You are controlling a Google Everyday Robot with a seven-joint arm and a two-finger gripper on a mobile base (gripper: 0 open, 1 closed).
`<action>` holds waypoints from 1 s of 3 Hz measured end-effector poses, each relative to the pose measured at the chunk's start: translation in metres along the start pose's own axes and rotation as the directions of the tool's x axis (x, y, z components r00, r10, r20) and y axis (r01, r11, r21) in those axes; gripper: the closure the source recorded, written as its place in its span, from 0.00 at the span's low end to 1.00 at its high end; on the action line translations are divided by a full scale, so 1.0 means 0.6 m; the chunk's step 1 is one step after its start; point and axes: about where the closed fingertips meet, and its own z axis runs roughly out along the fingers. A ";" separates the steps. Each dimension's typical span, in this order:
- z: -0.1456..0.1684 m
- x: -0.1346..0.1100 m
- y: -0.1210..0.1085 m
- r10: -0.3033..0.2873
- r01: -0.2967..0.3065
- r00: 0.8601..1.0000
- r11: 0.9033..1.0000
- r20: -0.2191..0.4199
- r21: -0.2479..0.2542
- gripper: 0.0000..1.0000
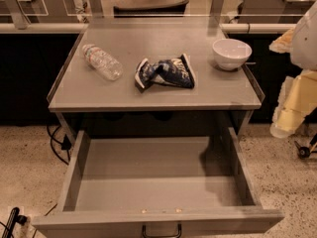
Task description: Place blue chip bag into top drawer
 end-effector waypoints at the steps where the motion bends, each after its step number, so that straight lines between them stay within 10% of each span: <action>1: -0.005 -0.001 0.010 0.004 -0.004 1.000 1.000 0.005 0.006 0.00; 3: 0.010 -0.132 0.017 -0.073 0.072 0.953 0.997 0.295 0.014 0.00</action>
Offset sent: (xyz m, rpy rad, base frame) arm 0.0043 0.0775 0.0111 0.1732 -0.1108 0.1694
